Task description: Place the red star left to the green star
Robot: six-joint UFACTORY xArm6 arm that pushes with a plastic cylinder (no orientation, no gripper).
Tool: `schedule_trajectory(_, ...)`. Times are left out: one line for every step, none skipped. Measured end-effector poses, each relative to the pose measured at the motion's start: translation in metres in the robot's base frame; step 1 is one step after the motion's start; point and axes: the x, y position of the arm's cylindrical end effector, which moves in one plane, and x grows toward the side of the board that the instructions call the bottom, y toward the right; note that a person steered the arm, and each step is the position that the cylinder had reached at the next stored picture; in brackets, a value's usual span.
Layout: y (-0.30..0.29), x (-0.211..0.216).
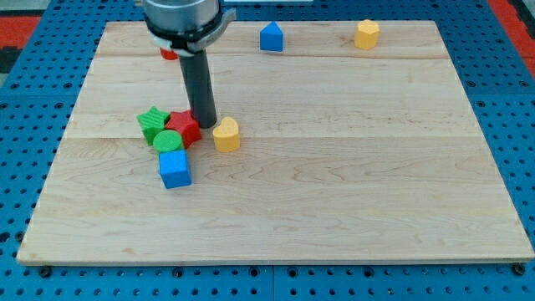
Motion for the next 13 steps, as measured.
schedule_trajectory(-0.002, 0.026)
schedule_trajectory(-0.002, 0.034)
schedule_trajectory(-0.002, 0.058)
schedule_trajectory(-0.004, 0.066)
schedule_trajectory(-0.020, 0.054)
schedule_trajectory(-0.039, 0.026)
schedule_trajectory(-0.056, -0.010)
schedule_trajectory(-0.058, -0.029)
schedule_trajectory(-0.032, -0.049)
schedule_trajectory(-0.063, -0.066)
schedule_trajectory(-0.093, -0.081)
schedule_trajectory(-0.041, -0.092)
schedule_trajectory(-0.050, -0.121)
